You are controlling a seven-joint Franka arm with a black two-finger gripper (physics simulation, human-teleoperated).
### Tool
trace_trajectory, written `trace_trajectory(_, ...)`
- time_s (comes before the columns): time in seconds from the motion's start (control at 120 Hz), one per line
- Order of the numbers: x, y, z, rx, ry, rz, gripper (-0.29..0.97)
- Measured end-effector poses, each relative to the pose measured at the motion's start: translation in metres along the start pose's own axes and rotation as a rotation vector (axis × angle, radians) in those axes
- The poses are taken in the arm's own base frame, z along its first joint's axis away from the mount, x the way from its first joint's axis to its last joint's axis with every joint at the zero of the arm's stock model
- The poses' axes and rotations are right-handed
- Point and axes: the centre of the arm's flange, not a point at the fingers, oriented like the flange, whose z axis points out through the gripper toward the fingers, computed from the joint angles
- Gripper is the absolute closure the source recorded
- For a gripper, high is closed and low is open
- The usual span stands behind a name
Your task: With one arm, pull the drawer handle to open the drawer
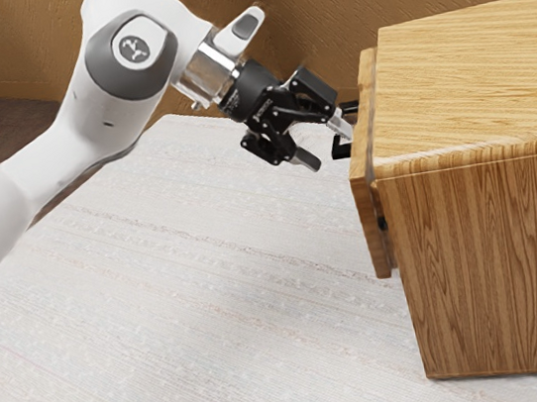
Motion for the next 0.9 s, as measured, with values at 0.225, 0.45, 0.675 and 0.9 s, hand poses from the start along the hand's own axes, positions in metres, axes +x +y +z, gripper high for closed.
trace_trajectory(0.225,-0.008,-0.007,-0.025,0.028,0.031,-0.015,0.20)
trace_trajectory(0.45,-0.018,-0.023,-0.032,0.040,0.026,-0.052,0.20)
trace_trajectory(0.675,-0.027,-0.028,-0.042,0.047,0.031,-0.068,0.20)
trace_trajectory(0.9,-0.035,-0.036,-0.057,0.049,0.048,-0.087,0.20)
